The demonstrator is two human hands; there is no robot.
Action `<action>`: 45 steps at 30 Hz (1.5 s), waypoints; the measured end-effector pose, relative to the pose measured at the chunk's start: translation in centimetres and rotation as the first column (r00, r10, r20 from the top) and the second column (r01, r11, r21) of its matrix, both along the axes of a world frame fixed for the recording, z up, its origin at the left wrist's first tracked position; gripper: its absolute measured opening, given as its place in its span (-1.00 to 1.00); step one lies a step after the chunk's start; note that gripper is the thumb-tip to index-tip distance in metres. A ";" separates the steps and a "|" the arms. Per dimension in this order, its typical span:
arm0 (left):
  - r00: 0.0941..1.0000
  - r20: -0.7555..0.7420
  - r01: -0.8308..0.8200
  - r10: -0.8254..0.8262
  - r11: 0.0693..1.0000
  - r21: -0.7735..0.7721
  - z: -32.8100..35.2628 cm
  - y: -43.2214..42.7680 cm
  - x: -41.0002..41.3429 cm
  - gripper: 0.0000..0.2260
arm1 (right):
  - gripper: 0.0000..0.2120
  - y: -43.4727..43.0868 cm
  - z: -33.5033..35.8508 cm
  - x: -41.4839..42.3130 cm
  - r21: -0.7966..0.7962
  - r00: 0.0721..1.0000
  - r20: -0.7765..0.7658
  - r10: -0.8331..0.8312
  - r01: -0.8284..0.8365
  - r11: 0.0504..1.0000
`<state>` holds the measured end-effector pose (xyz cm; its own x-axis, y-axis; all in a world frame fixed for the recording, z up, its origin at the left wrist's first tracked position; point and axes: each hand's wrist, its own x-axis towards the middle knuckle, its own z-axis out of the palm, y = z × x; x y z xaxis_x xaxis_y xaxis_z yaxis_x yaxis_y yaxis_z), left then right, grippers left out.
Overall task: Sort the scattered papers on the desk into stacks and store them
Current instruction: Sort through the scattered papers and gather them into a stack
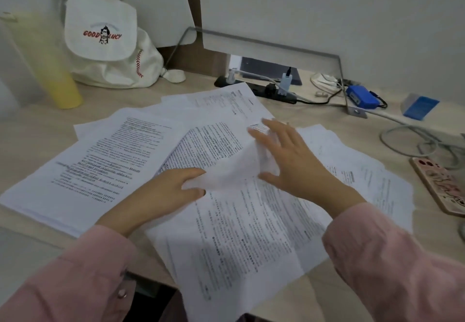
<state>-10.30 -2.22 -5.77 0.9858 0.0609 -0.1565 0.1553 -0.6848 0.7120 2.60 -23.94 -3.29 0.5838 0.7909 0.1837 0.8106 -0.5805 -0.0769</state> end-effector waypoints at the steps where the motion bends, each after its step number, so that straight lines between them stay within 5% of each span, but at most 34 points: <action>1: 0.999 0.033 0.002 -0.004 0.997 0.078 0.6 -0.1 0.2 -0.69 | -0.31 0.5 0.2 -0.2 -0.005 0.997 0.051 0.057 -0.057 0.998; 4: 0.996 0.094 -0.020 -0.001 0.973 0.229 2.4 -0.8 0.3 -0.77 | -0.67 0.9 1.0 -0.5 -0.011 0.988 0.124 0.086 -0.085 0.996; 8: 0.973 0.212 -0.156 0.087 0.928 0.339 3.8 -1.2 0.5 -0.95 | -0.82 -1.3 2.0 -0.8 -0.084 0.967 -0.183 -0.176 0.163 0.983; 13: 0.776 0.525 -0.424 0.350 0.905 0.024 2.4 -1.3 1.2 -0.57 | -0.85 -6.7 1.5 0.3 0.099 0.806 -0.422 -0.416 0.497 0.862; 16: 0.762 0.386 -0.458 0.520 0.854 -0.246 1.2 -2.6 2.2 -0.44 | -0.89 -9.3 1.0 -0.1 0.277 0.656 -0.664 -0.359 0.662 0.696; 20: 0.843 0.024 -0.435 0.537 0.707 -0.559 -0.7 -5.6 2.6 -0.44 | -0.77 -10.9 -0.6 -1.8 0.358 0.393 -0.919 0.007 0.829 0.430; 22: 0.897 -0.152 -0.391 0.416 0.583 -0.713 -1.6 -6.8 2.1 -0.45 | -0.73 -10.8 -1.7 -3.0 0.339 0.300 -0.941 0.159 0.861 0.380; 25: 0.937 -0.211 -0.330 0.279 0.505 -0.798 -2.9 -7.8 1.5 -0.58 | -0.72 -9.9 -3.2 -4.7 0.282 0.199 -0.953 0.228 0.861 0.423; 29: 0.907 -0.177 -0.384 0.382 0.580 -0.719 -3.4 -8.4 1.5 -0.72 | -0.66 -9.4 -3.9 -5.6 0.218 0.204 -0.975 0.085 0.819 0.530; 33: 0.839 -0.080 -0.472 0.538 0.648 -0.598 -3.5 -7.9 2.0 -0.75 | -0.57 -12.0 -4.3 -2.9 0.285 0.432 -0.837 -0.337 0.868 0.405; 36: 0.817 -0.030 -0.519 0.576 0.711 -0.474 -4.2 -7.5 2.1 -0.71 | -0.52 -14.5 -4.9 -0.6 0.209 0.301 -0.822 -0.483 0.949 0.236; 42: 0.821 -0.053 -0.542 0.569 0.745 -0.390 -4.9 -7.1 2.2 -0.68 | -0.57 -15.8 -4.6 0.3 0.093 0.128 -0.968 -0.214 0.982 0.165; 45: 0.824 -0.076 -0.542 0.561 0.742 -0.395 -4.6 -6.9 2.3 -0.67 | -0.76 -15.1 -4.8 -0.1 0.048 0.092 -0.984 -0.154 0.963 0.265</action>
